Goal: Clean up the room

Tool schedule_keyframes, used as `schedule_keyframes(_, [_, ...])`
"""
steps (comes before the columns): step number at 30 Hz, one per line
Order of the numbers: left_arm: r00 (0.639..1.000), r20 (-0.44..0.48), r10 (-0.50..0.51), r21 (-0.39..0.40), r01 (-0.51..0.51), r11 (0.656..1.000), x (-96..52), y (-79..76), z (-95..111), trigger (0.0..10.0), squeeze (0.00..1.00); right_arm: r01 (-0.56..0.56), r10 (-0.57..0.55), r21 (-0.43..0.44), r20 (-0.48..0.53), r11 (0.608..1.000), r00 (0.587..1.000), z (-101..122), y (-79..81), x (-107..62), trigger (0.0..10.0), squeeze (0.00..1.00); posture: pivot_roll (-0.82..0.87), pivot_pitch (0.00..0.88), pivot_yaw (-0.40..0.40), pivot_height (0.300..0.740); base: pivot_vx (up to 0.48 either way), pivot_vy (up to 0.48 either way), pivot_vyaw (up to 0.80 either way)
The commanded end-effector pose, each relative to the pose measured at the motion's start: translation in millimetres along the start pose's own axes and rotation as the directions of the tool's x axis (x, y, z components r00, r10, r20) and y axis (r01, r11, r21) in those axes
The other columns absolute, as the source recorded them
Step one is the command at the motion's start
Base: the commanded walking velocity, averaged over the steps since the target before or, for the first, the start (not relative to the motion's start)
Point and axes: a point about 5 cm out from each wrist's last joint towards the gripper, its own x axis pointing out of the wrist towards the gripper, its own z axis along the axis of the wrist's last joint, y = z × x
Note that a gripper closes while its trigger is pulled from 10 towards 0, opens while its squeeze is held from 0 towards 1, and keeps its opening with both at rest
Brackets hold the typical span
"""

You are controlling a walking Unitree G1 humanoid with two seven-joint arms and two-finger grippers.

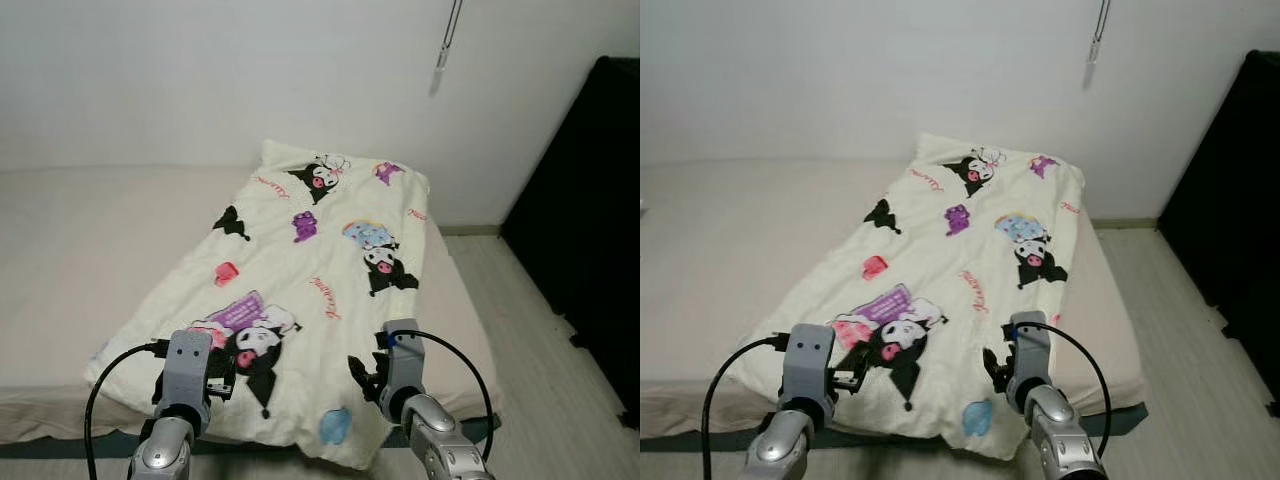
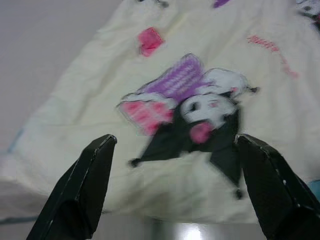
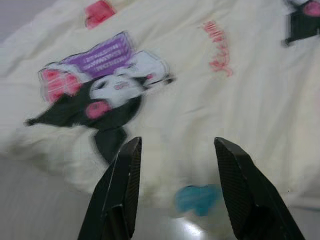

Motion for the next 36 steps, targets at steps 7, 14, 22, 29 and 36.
schedule_keyframes(7, [1.000, 0.004, 0.014, 0.010, -0.014, 1.000, -3.2, 0.4, -4.5, 10.0, 0.00, 0.006, -0.006, -0.004, 0.004, 1.000, 1.000, -0.2, -2.0, -0.3, 10.0, 0.00, -0.05, 0.116, -0.049, 0.740, 0.000, 0.000, 0.00])
schedule_keyframes(14, [0.999, -0.008, 0.036, -0.027, -0.036, 0.999, -6.3, -3.2, -6.7, 10.0, 0.00, 0.002, -0.001, -0.044, 0.010, 0.999, 1.000, 2.3, -2.7, 0.5, 10.0, 0.00, -0.05, 0.119, -0.048, 0.740, 0.000, 0.000, 0.07])
schedule_keyframes(22, [1.000, -0.003, 0.002, -0.030, -0.003, 1.000, -7.2, -10.9, -7.1, 10.0, 0.00, 0.001, 0.000, -0.060, 0.018, 0.998, 1.000, 4.2, -1.6, 1.3, 10.0, 0.00, -0.05, 0.119, -0.046, 0.740, 0.000, 0.000, 0.76])
schedule_keyframes(29, [1.000, 0.001, -0.003, -0.040, 0.003, 0.999, -5.2, -10.3, -4.9, 10.0, 0.00, 0.005, -0.004, -0.059, 0.024, 0.998, 1.000, 6.0, -3.4, 1.3, 10.0, 0.00, -0.06, 0.122, -0.044, 0.740, 0.000, 0.000, 0.80])
schedule_keyframes(36, [1.000, -0.015, 0.009, -0.035, -0.010, 0.999, -5.1, -8.1, -6.9, 10.0, 0.00, 0.007, -0.005, -0.063, 0.028, 0.998, 1.000, 7.9, -5.1, 1.9, 10.0, 0.00, -0.06, 0.123, -0.042, 0.740, 0.000, 0.000, 0.80])
